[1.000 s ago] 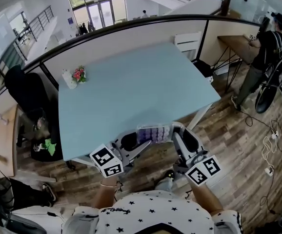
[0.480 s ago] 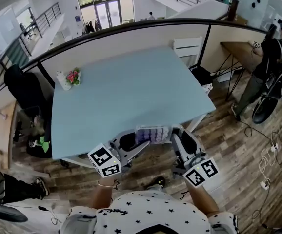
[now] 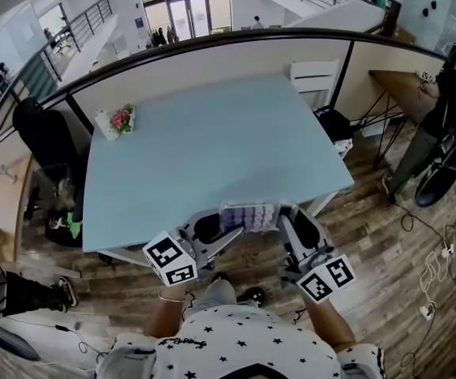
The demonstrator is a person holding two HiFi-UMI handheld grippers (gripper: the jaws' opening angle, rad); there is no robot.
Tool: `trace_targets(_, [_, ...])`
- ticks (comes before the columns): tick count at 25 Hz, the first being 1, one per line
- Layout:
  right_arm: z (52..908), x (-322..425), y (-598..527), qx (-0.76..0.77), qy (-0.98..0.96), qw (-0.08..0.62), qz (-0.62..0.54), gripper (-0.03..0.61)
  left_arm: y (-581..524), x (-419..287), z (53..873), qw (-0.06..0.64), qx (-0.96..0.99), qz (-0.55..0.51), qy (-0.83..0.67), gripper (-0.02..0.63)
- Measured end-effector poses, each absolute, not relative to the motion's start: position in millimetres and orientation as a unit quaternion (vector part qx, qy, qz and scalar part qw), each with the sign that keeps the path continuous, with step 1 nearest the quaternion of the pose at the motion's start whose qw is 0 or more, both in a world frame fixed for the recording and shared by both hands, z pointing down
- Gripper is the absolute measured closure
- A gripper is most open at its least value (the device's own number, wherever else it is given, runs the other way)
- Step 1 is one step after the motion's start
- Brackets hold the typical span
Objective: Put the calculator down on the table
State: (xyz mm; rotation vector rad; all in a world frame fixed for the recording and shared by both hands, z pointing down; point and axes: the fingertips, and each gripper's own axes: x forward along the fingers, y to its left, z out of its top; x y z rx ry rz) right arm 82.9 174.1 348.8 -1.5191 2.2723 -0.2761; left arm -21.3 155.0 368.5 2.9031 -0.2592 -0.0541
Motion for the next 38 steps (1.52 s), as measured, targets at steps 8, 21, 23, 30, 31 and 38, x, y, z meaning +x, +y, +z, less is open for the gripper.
trace_targets(8, [354,95,135,-0.547,0.811,0.183,-0.098,0.476,116,-8,377,0.123,0.989,-0.031,-0.082,0.44])
trace_targets(21, [370,111,33,-0.545,0.814,0.162,-0.115,0.476,16,8,394,0.143,0.984,-0.035,-0.096,0.439])
trace_targets(23, [373,110,15,-0.54,0.818,0.158,-0.12,0.476,1,6,397,0.149,0.983,-0.034,-0.103,0.439])
trace_targets(30, [385,102,-39,-0.521,0.828,0.15,-0.139,0.476,-48,-4,409,0.164,0.977,-0.031,-0.134,0.439])
trace_targets(31, [387,100,-47,-0.519,0.83,0.149,-0.142,0.476,-55,-5,411,0.166,0.976,-0.03,-0.138,0.439])
trace_targets(38, [401,85,-93,-0.509,0.834,0.139,-0.16,0.476,-96,-20,424,0.185,0.97,-0.026,-0.156,0.439])
